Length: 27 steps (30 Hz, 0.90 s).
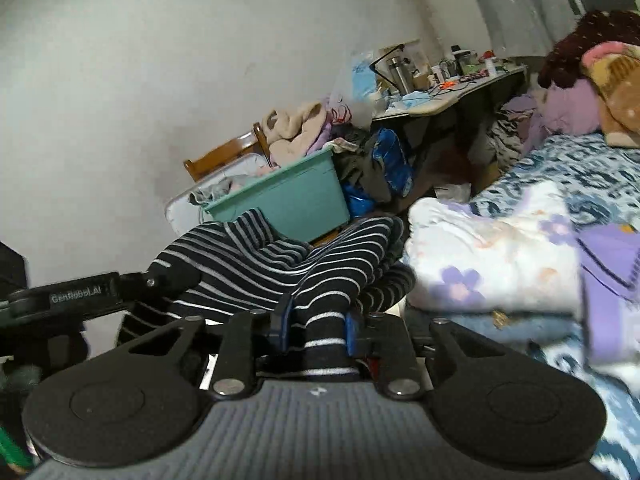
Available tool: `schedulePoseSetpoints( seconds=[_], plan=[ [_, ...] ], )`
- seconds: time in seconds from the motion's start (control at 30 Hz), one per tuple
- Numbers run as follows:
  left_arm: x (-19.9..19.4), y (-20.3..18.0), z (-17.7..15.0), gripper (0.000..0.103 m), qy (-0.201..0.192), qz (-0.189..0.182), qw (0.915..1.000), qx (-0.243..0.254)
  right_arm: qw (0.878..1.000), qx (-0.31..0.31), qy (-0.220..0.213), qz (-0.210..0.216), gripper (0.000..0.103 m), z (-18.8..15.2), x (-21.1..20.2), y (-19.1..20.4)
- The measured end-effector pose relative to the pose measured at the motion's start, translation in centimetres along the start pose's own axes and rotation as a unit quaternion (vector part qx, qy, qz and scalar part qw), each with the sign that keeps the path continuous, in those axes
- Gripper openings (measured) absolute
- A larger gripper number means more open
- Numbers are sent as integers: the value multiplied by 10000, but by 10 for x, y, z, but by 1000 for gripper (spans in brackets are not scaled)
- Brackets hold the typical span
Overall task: Fold clothes
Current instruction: 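Carry the striped shirt with both grippers to open bedspread and lower it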
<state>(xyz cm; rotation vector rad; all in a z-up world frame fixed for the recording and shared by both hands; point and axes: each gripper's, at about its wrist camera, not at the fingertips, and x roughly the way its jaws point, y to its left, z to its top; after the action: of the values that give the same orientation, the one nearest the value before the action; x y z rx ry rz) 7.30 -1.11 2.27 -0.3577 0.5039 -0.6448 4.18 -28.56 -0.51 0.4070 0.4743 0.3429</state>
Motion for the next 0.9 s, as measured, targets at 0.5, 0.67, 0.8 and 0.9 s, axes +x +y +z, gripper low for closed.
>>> schedulePoseSetpoints(
  seconds=[0.5,0.67,0.8,0.9],
  plan=[
    [79,-174,-193,13,1942,-1568,9665,592,9697,2073,-693,-1089,26,-204,-266,-119],
    [135,-239,-205,13,2229,-1877,9539,715,9560,2231,-1029,-1601,26,-205,-318,-163],
    [167,-300,-172,13,1612,-2293,9559,876,9506,1938,-1442,-1948,26,-155,-344,-198],
    [178,-327,-143,13,1127,-2671,9537,795,9458,1334,-1983,-2200,26,-106,-365,-210]
  ],
)
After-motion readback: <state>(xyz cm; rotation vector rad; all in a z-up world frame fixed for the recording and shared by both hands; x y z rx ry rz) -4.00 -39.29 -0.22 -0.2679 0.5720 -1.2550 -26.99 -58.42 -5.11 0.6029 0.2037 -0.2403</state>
